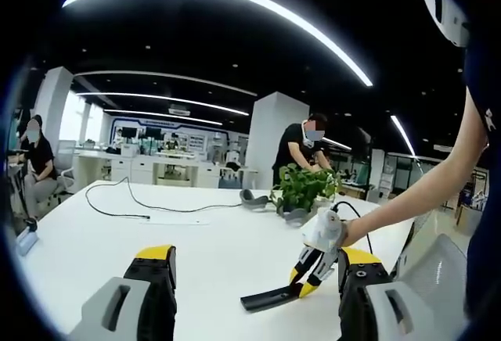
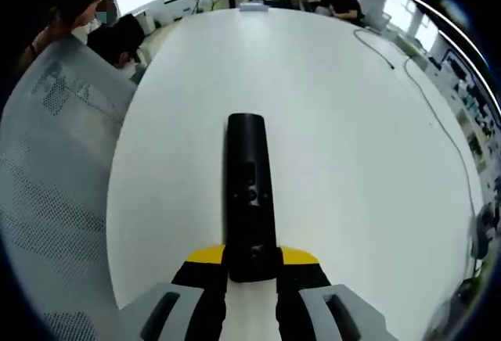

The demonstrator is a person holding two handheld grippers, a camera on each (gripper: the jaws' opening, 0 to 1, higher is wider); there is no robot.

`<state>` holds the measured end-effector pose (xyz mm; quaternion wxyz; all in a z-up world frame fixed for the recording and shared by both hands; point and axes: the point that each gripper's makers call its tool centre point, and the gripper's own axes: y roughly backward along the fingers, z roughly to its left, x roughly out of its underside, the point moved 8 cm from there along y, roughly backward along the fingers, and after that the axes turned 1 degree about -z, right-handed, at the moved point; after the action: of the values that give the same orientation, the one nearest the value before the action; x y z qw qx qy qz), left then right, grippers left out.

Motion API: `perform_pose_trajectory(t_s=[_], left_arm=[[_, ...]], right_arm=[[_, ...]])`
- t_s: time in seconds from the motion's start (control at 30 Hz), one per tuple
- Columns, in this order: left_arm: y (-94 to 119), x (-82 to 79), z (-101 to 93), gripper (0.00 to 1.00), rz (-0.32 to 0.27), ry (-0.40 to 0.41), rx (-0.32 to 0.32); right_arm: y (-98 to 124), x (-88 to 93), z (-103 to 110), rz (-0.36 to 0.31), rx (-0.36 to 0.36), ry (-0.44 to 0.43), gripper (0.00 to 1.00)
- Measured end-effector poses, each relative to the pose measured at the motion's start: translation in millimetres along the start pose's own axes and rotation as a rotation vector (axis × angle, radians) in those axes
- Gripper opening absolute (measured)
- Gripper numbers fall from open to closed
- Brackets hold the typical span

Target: Press the specified remote control buttons in sequence, fully releasing each button before pressing the next.

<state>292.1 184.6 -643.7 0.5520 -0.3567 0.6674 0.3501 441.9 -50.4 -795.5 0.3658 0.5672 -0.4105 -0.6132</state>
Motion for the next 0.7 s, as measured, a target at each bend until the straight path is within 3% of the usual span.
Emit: perform_pose_trajectory(t_s=[0.7], left_arm=[[0, 1.8, 1.1, 0.89, 0.017, -0.004, -0.011]], right_arm=[[1, -1.6, -29, 0.025, -0.014, 0.008, 0.21]])
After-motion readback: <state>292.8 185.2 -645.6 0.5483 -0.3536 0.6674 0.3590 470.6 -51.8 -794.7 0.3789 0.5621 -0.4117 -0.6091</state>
